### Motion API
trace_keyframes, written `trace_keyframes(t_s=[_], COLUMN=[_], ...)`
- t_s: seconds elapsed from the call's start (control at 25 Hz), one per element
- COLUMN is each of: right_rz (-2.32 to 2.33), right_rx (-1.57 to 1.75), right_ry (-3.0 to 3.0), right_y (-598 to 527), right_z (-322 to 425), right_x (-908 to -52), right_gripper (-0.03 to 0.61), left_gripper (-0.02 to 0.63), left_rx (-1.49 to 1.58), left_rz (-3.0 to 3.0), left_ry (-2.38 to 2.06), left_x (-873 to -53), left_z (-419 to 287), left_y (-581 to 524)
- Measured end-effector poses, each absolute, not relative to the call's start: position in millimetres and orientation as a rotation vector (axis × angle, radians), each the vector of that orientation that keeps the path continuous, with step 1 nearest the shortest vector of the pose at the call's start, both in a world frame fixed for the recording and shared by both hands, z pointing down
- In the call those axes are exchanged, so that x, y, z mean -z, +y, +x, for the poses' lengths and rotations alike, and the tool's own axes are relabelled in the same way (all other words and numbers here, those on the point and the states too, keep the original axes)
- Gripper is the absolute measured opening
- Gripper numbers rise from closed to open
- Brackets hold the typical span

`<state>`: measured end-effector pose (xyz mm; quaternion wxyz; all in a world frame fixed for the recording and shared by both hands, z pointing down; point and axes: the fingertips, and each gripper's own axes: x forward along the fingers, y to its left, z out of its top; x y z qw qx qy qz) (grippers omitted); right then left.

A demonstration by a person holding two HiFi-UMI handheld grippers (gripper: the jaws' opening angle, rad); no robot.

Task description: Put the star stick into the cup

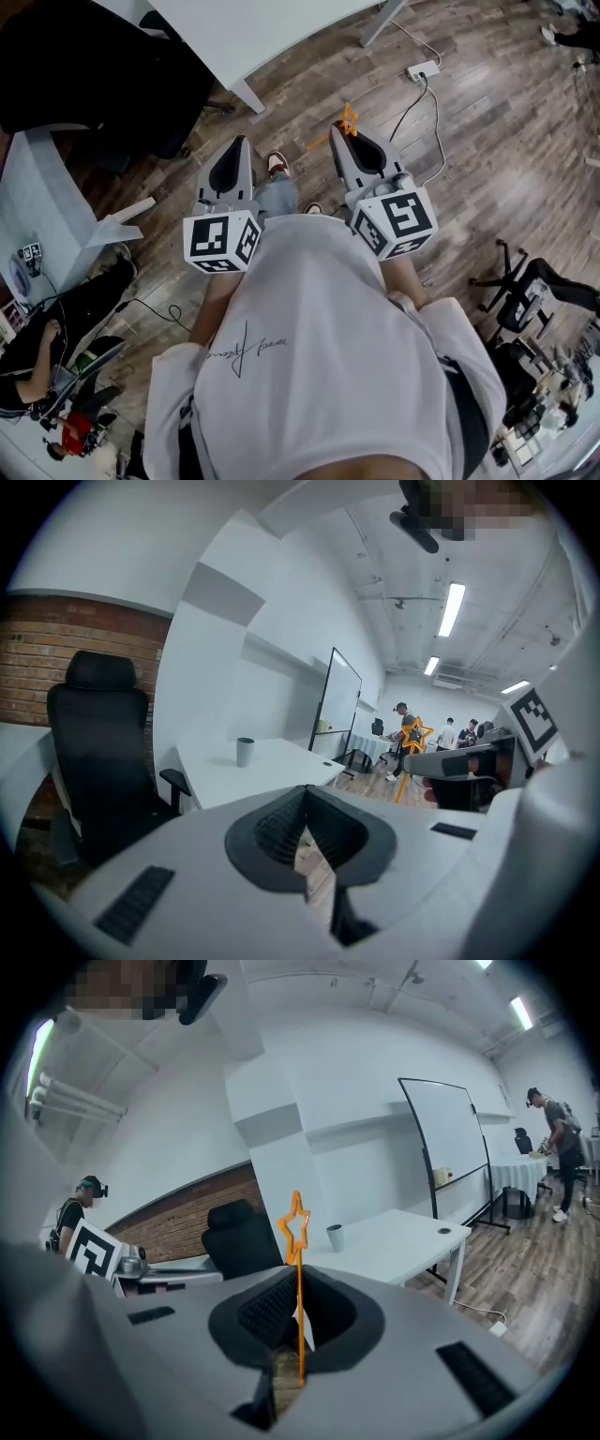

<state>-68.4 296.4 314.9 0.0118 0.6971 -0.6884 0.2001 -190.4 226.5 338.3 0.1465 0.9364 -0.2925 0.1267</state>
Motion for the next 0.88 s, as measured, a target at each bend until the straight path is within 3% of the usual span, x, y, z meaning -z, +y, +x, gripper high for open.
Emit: trace_keyframes(t_s=[0.88], right_rz=[2.194], right_rx=[-0.569], right_ry=[-2.085], right_y=[177.4], right_z=[-67.7], right_x=[-306.3], right_gripper=[0.015], left_gripper=[0.009], left_rx=[-0.278], left_rz=[2.706], left_ry=[-0.764], left_x=[-336.5], left_z=[-183.2], left_y=[107.0])
